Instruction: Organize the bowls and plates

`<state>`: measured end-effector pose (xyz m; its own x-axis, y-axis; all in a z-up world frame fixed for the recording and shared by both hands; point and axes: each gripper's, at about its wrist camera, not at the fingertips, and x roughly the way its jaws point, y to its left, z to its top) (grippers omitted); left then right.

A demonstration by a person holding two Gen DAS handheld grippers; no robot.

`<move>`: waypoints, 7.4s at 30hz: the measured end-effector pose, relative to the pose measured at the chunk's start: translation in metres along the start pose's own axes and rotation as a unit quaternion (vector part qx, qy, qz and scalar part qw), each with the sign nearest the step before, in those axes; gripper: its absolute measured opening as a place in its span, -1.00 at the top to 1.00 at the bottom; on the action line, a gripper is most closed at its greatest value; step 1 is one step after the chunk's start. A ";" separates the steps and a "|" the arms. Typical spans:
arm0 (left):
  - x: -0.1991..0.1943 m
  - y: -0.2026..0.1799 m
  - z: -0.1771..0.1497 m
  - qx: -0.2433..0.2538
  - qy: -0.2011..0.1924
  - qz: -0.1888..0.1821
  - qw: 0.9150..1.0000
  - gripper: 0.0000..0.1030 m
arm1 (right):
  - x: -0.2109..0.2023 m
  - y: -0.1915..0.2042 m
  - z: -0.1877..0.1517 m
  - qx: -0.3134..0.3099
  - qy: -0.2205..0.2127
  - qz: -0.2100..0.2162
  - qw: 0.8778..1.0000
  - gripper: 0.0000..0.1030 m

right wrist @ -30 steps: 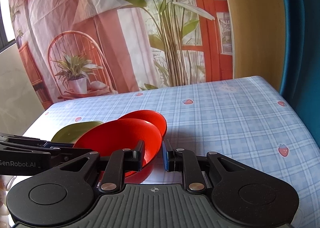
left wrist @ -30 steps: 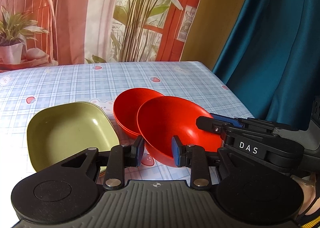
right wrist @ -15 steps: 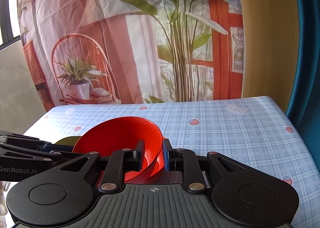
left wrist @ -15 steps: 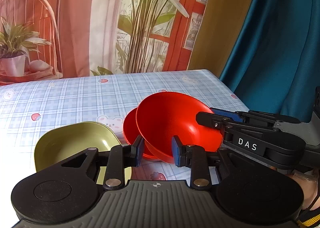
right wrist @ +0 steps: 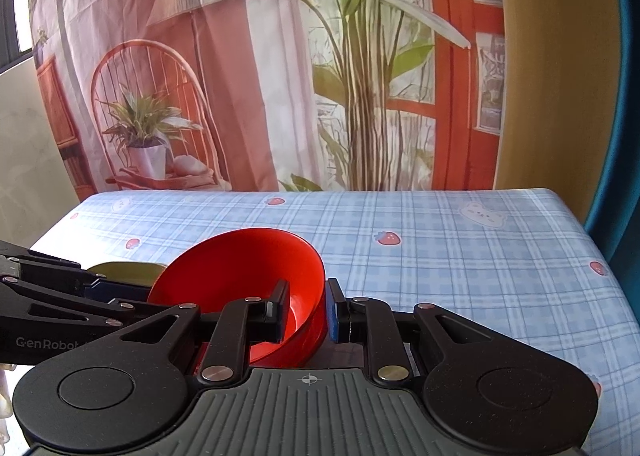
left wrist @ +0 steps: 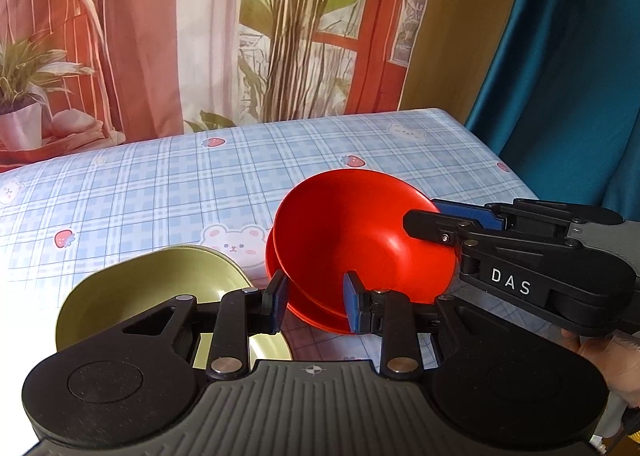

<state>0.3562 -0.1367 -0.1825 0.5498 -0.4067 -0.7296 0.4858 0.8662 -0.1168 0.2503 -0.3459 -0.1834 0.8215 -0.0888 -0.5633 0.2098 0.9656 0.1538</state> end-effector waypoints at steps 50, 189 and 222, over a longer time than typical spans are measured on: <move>0.019 0.000 -0.002 -0.019 0.012 -0.031 0.999 0.59 | 0.013 -0.027 -0.053 0.109 0.061 0.026 0.992 0.63; -0.252 0.007 -0.059 -0.037 -0.165 0.234 0.957 -1.00 | -0.197 0.110 0.014 -0.012 -0.141 -0.046 0.989 -0.99; -0.334 -0.039 -0.139 -0.070 -0.182 0.224 0.955 -1.00 | -0.310 0.152 -0.059 -0.021 -0.172 -0.055 0.983 -0.99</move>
<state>0.0593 0.0059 -0.0278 0.8931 -0.0383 -0.4481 0.0652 0.9969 0.0445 -0.0036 -0.1572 -0.0337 0.9274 -0.2644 -0.2647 0.2917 0.9540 0.0692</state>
